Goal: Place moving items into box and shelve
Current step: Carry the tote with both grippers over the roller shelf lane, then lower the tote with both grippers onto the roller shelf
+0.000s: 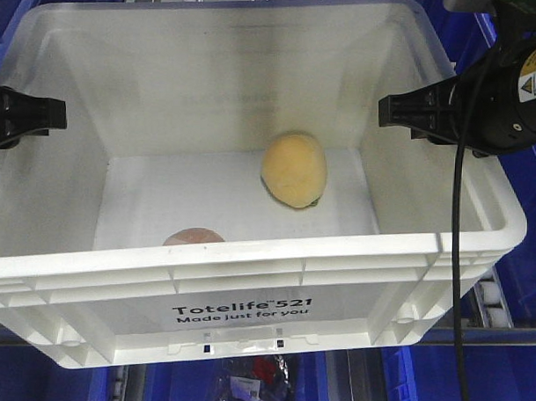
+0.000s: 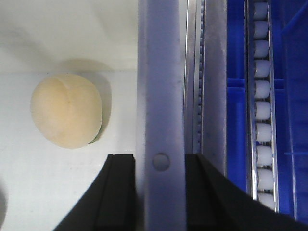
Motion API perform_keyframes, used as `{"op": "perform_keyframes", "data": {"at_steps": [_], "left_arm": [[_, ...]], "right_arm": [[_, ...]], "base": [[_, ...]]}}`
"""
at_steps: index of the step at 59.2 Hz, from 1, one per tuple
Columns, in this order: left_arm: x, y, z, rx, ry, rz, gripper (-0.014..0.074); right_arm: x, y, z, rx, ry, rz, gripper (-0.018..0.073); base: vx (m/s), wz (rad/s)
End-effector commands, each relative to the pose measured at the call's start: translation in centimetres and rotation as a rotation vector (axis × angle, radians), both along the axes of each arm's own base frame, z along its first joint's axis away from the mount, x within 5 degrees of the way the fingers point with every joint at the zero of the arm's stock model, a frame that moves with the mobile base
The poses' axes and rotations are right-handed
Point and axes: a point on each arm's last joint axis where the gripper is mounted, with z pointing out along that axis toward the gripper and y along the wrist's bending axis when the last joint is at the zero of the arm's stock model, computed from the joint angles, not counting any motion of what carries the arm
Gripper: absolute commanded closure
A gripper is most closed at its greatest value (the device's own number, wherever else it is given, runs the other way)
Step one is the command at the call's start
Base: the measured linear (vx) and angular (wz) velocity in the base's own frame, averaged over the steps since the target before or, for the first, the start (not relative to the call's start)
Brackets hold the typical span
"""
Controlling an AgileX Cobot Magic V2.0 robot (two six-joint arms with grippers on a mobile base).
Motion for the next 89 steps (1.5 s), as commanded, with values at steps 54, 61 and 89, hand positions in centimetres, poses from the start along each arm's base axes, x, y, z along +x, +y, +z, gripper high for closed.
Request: {"op": "perform_keyframes", "data": {"at_steps": [54,61,89], "left_arm": [[-0.16,0.35,2.77,0.007,-0.182,-0.025,0.0449],[-0.16,0.35,2.77,0.007,-0.182,-0.025,0.0449],[-0.14,0.34,2.79,0.006,-0.185,-0.026,0.0449]], "right_arm": [[-0.07,-0.83,2.89,-0.001,-0.185,0.015,0.0502],[-0.07,-0.83,2.89,-0.001,-0.185,0.015,0.0502],[-0.04,-0.8,2.92,0.0,-0.19,0.017,0.0502]], "base": [[0.06,0.0],[0.0,0.0],[0.0,0.0]]}}
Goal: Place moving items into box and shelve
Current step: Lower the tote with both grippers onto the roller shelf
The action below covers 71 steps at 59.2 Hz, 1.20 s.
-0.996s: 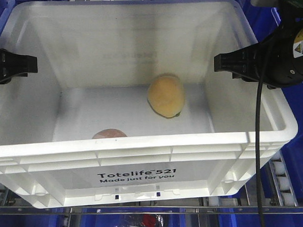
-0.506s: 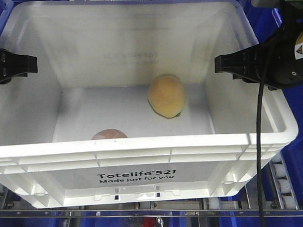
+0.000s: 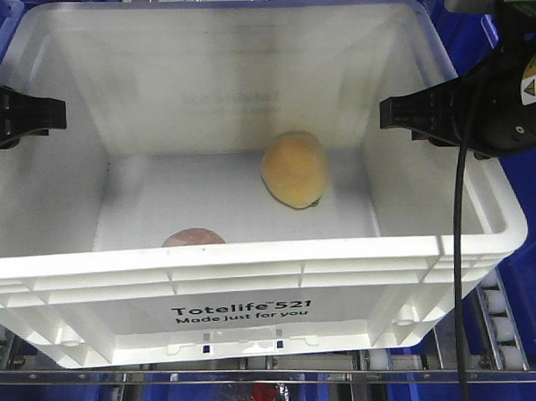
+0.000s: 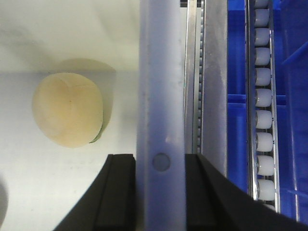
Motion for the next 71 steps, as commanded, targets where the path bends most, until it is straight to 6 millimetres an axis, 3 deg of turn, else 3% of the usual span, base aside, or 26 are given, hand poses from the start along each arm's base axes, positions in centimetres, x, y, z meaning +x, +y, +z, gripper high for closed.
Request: {"op": "perform_keyframes", "data": {"at_steps": [1,12,19,30,47,57,71], "left_arm": [[-0.1,0.3,2.8,0.005,-0.187,-0.027,0.0449],[0.2,0.0,3.2,-0.018,-0.243,-0.049,0.0449],[1.0,-0.4,2.7,-0.011,-0.232,-0.057,0.0449],[3.7,-1.4,0.6,0.053,-0.172,-0.069,0.0449],[7.3,-2.7,-2.5,0.173,-0.132,-0.108,0.0445],[7.6,-3.1,-2.9,0.144,-0.117,-0.109,0.035],[7.4,-2.9,-3.0,0.153,-0.095,-0.099,0.0041]], "right_arm": [[0.2,-0.7,2.9,0.001,-0.19,0.016,0.0502],[0.2,-0.8,2.7,0.016,-0.183,-0.006,0.0502],[0.6,-0.9,1.6,0.021,-0.206,-0.058,0.0502],[1.3,-0.8,-0.1,0.005,-0.277,-0.04,0.0502],[3.3,0.4,-2.8,-0.035,-0.244,-0.03,0.0481],[4.0,0.9,-3.6,-0.039,-0.239,-0.03,0.0353],[3.9,0.8,-3.3,-0.049,-0.257,-0.02,0.0038]], "base": [[0.0,0.0],[0.0,0.0],[0.0,0.0],[0.0,0.0],[0.0,0.0],[0.0,0.0],[0.0,0.0]]}}
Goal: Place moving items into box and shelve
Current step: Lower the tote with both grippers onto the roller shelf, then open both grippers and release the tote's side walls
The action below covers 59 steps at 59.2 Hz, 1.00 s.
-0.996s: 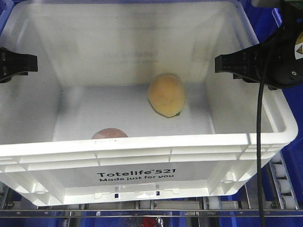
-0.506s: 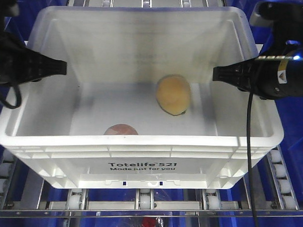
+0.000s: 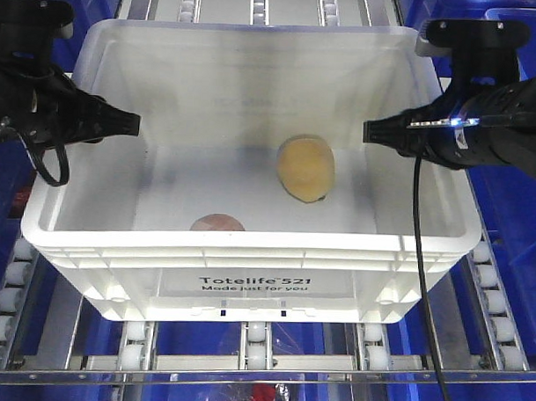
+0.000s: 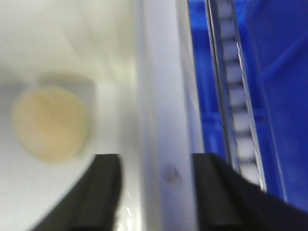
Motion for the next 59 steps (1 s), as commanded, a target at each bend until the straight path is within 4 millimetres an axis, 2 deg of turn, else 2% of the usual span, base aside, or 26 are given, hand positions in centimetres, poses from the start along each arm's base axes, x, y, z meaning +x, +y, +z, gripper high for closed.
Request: {"op": "perform_keyframes", "data": {"at_steps": [1,8,17,27,37,40,45,59], "left_arm": [[-0.3,0.0,2.4,-0.016,-0.105,-0.026,0.0022],[-1.0,0.5,3.0,-0.011,-0.099,-0.009,-0.0037],[-2.9,1.4,4.4,-0.02,-0.101,0.006,-0.0029],[-6.9,2.2,6.1,-0.047,-0.071,-0.096,0.0014],[-11.4,2.9,6.2,-0.118,-0.147,-0.25,0.0043],[-12.9,3.1,5.8,-0.141,-0.172,-0.292,0.0049],[-15.2,3.8,5.3,-0.166,-0.217,-0.339,0.0058],[-20.5,5.6,4.1,-0.21,-0.299,-0.397,0.0059]], "right_arm": [[-0.1,-0.1,3.0,0.016,-0.144,0.06,0.0025],[-0.8,-0.4,3.8,0.032,-0.158,0.057,-0.0048],[-2.1,-0.6,4.4,0.035,-0.125,0.119,-0.0045],[-4.2,-0.7,5.7,0.048,-0.109,0.257,-0.0023],[-6.4,-1.9,6.7,-0.004,-0.108,0.32,-0.0018],[-7.5,-2.5,6.6,-0.008,-0.124,0.33,-0.0018],[-9.4,-3.7,5.4,-0.015,-0.119,0.335,-0.0018],[-16.4,-7.6,3.5,-0.03,-0.197,0.408,-0.0018]], "base": [[0.0,0.0],[0.0,0.0],[0.0,0.0],[0.0,0.0],[0.0,0.0],[0.0,0.0],[0.0,0.0],[0.0,0.0]]}}
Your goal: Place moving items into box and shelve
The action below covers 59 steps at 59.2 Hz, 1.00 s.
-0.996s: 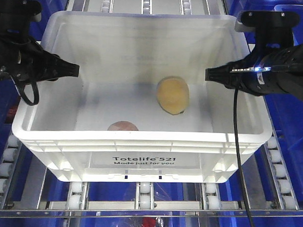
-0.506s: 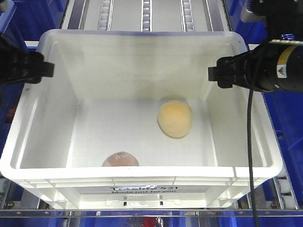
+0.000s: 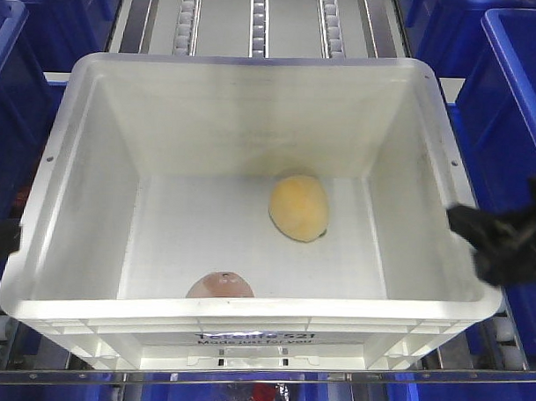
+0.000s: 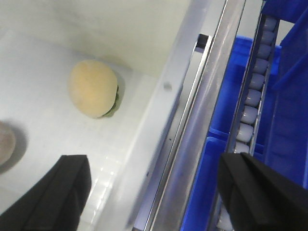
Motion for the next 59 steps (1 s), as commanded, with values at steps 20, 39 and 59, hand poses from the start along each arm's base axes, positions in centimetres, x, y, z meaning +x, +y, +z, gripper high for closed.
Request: {"op": "perform_keyframes", "data": {"at_steps": [20,39,59], "left_arm": [[-3.3,1.2,0.5,-0.101,-0.162,-0.02,0.0059],[-3.1,1.9,0.3,-0.066,-0.148,0.053,0.0059],[-3.2,1.9,0.0,-0.05,-0.122,0.056,0.0223]], "right_arm": [[-7.9,-4.3,-0.7,0.128,-0.106,0.026,-0.0018],[-8.1,-5.1,-1.1,0.098,-0.081,-0.036,-0.0017],[-8.5,-4.9,-1.5,0.023,-0.053,0.043,0.0241]], "base": [[0.0,0.0],[0.0,0.0],[0.0,0.0]]}}
